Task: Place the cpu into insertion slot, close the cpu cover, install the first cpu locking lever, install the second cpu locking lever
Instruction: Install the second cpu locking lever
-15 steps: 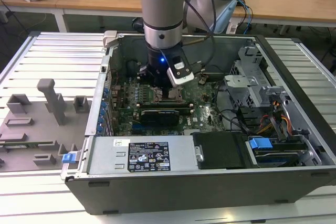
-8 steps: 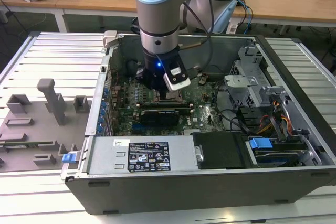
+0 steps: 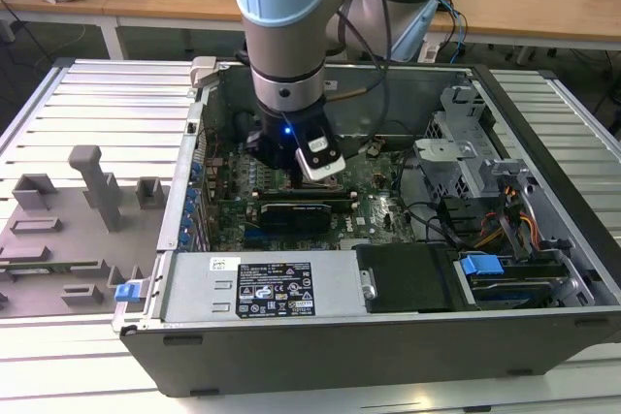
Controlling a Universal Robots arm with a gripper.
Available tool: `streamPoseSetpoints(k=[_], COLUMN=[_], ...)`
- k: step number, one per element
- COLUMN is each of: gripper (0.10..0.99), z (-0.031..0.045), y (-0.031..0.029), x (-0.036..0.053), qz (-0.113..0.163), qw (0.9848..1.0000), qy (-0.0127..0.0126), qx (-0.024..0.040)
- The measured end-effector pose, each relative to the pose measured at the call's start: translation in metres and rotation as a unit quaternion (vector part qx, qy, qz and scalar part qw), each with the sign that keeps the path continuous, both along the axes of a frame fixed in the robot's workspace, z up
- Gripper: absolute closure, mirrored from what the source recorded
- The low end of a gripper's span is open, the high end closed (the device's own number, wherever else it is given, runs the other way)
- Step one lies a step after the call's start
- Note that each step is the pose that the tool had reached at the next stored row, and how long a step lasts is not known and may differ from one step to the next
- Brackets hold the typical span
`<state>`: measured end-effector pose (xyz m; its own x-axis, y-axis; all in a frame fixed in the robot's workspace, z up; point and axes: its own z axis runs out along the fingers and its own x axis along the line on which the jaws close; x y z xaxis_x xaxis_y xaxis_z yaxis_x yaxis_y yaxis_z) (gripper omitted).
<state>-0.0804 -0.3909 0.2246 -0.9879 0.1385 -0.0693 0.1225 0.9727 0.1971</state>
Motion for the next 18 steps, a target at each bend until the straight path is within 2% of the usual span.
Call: streamPoseSetpoints(k=[3, 5, 9, 14, 18], gripper=[0.98, 0.98, 0.98, 0.98, 0.98], z=[-0.0044, -0.0059, -0.0098, -0.0186, -0.0221], y=[-0.0057, -0.0066, -0.0081, -0.0084, -0.0083], x=[-0.0033, -0.0048, -0.008, -0.008, -0.0095], qz=[0.0, 0.0, 0.0, 0.0, 0.001], qw=[1.0, 0.9999, 0.9996, 0.9995, 0.9992], qy=[0.0, -0.0002, -0.0006, -0.0006, -0.0007], qx=[0.0082, 0.0137, 0.0288, 0.0309, 0.0392])
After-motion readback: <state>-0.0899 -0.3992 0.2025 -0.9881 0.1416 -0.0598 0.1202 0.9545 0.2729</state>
